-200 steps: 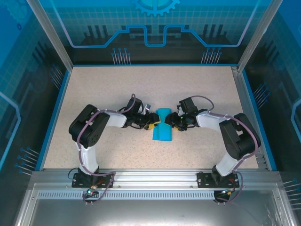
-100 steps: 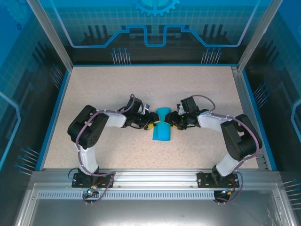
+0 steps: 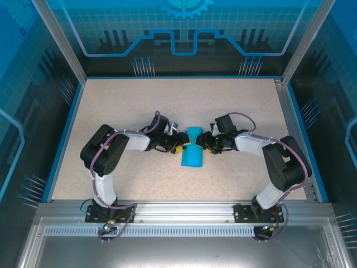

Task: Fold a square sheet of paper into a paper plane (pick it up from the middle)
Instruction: First fold in half a square sheet of paper at the center of the table.

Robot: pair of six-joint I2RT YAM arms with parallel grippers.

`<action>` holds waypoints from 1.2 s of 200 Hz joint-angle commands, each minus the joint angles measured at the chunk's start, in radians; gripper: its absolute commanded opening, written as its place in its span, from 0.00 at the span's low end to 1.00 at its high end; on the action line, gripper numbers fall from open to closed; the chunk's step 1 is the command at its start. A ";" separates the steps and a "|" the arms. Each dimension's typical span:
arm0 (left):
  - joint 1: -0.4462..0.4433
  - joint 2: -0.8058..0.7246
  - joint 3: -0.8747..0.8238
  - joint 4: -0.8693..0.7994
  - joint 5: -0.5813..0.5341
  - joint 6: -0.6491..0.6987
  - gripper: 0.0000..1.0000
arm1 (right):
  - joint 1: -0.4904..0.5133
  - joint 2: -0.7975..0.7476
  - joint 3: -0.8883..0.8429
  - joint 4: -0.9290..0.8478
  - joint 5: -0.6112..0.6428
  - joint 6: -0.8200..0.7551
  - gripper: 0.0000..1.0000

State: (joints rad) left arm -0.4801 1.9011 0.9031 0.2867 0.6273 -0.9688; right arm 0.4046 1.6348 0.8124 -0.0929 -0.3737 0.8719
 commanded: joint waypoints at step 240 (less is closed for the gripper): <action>-0.008 0.006 0.118 -0.181 0.072 0.226 0.04 | -0.033 -0.046 0.010 -0.079 -0.035 -0.114 0.57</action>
State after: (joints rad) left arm -0.4808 1.9160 0.9955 0.1791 0.7097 -0.7998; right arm 0.3889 1.5940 0.8124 -0.1349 -0.3763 0.8040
